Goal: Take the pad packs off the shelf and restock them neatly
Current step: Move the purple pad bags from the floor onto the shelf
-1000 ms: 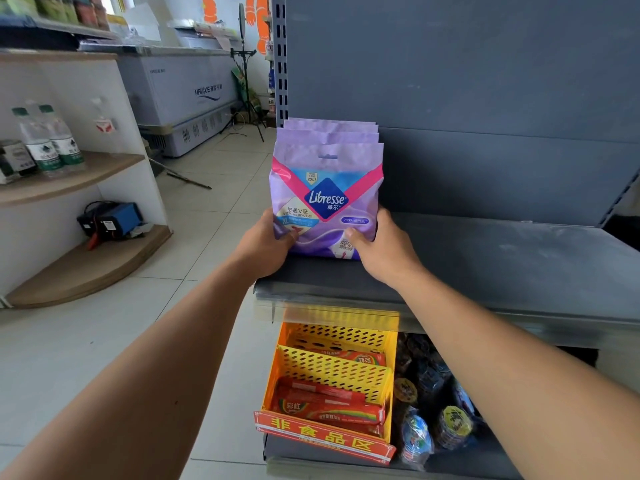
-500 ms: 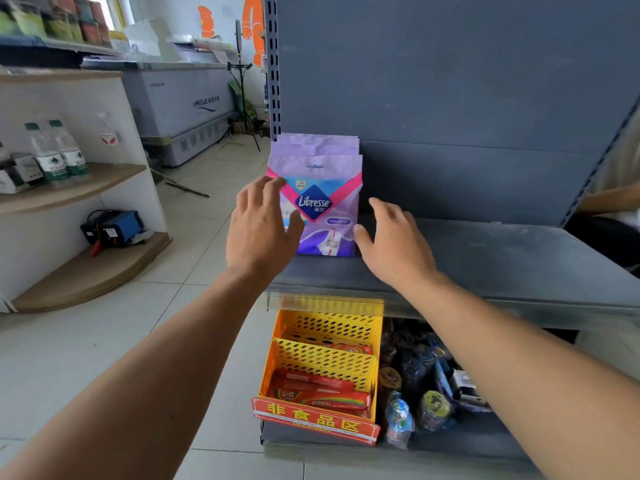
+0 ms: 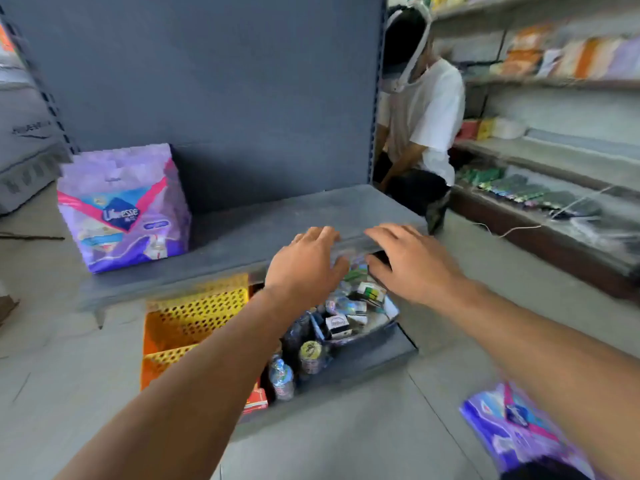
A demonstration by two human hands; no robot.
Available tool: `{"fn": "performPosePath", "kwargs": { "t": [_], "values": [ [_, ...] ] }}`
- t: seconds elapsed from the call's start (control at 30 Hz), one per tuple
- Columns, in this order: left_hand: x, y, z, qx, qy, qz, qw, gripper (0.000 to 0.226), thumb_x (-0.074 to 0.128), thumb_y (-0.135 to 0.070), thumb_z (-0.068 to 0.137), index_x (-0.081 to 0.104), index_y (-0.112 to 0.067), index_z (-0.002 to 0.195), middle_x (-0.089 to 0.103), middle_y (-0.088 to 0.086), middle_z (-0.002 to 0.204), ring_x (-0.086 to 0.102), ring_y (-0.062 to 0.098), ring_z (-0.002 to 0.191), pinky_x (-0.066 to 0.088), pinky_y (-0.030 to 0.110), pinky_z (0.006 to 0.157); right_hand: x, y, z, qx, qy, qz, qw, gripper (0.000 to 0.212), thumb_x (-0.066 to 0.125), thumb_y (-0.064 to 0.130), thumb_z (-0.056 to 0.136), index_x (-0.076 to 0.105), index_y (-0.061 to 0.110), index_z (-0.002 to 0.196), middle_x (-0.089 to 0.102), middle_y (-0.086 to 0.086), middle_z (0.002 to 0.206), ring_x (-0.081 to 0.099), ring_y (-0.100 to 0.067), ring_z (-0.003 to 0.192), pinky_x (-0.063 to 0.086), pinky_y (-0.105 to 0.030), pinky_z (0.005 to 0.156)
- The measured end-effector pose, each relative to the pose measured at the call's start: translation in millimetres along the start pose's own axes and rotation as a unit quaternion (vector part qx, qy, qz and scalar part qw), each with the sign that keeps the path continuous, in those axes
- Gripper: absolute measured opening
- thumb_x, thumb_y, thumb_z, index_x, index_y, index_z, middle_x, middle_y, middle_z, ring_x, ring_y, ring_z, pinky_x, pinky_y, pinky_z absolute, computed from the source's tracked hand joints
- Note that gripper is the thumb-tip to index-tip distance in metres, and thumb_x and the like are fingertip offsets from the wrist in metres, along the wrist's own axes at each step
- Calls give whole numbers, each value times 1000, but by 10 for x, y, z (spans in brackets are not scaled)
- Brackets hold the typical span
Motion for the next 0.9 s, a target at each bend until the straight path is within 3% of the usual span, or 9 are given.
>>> {"fn": "performPosePath", "kwargs": {
  "t": [0.2, 0.37, 0.47, 0.6, 0.67, 0.73, 0.8, 0.9],
  "values": [
    [1441, -1305, 259, 59, 144, -36, 987, 41, 48, -39, 92, 47, -22, 129, 53, 5, 128, 52, 28, 118, 47, 40, 89, 384, -1762, -1124, 180, 73, 3, 981, 50, 51, 39, 93, 46, 19, 138, 54, -8, 132, 52, -32, 120, 48, -43, 92],
    [2863, -2147, 166, 82, 281, -49, 955, 42, 48, -40, 94, 45, -25, 133, 50, 4, 136, 51, 27, 122, 43, 38, 97, 1219, -2843, -2253, 343, 138, 93, 925, 50, 52, 34, 95, 43, 16, 141, 53, -13, 134, 52, -31, 121, 45, -40, 94],
    [3752, -2453, -15, 93, 346, -60, 932, 40, 46, -40, 96, 44, -26, 134, 49, 2, 136, 50, 24, 122, 44, 38, 98, 1860, -3298, -2913, 453, 149, 181, 860, 52, 54, 34, 95, 42, 15, 141, 57, -10, 134, 54, -29, 121, 44, -36, 95],
    [4903, -2572, -276, 76, 421, -63, 902, 44, 50, -39, 96, 42, -23, 136, 50, 4, 134, 53, 23, 119, 46, 37, 96, 2811, -3649, -3755, 608, 162, 308, 714, 52, 59, 31, 93, 40, 11, 137, 63, -13, 116, 60, -29, 103, 45, -33, 85],
    [5423, -2545, -391, 53, 453, -78, 887, 47, 53, -37, 95, 41, -22, 137, 50, 5, 134, 54, 23, 118, 49, 37, 96, 3230, -3722, -4059, 654, 152, 334, 662, 56, 61, 32, 92, 38, 5, 136, 62, -13, 107, 59, -27, 96, 43, -31, 81],
    [5864, -2507, -466, 33, 462, -104, 880, 47, 57, -35, 93, 43, -20, 135, 51, 5, 133, 57, 22, 114, 50, 34, 93, 3544, -3783, -4270, 692, 128, 337, 625, 54, 64, 30, 91, 40, 3, 132, 59, -13, 106, 58, -30, 101, 39, -28, 78],
    [6227, -2454, -519, 10, 468, -120, 876, 51, 59, -31, 92, 40, -18, 138, 46, 7, 138, 55, 22, 116, 50, 34, 93, 3784, -3814, -4395, 721, 91, 347, 593, 54, 66, 28, 90, 42, 2, 131, 59, -17, 119, 57, -33, 112, 37, -27, 79],
    [6625, -2367, -577, -33, 487, -124, 864, 73, 59, -26, 93, 17, -15, 152, 20, 13, 157, 33, 28, 140, 37, 37, 108, 4051, -3831, -4454, 737, 52, 369, 563, 54, 68, 28, 89, 43, 5, 131, 60, -14, 125, 57, -31, 115, 38, -26, 83]
  ]
}}
Point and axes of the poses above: each hand's wrist, its own z-axis towards the middle knuckle, its own x-axis out of the palm, y = z × x, the point moved 8 cm from there along z, towards the middle knuckle
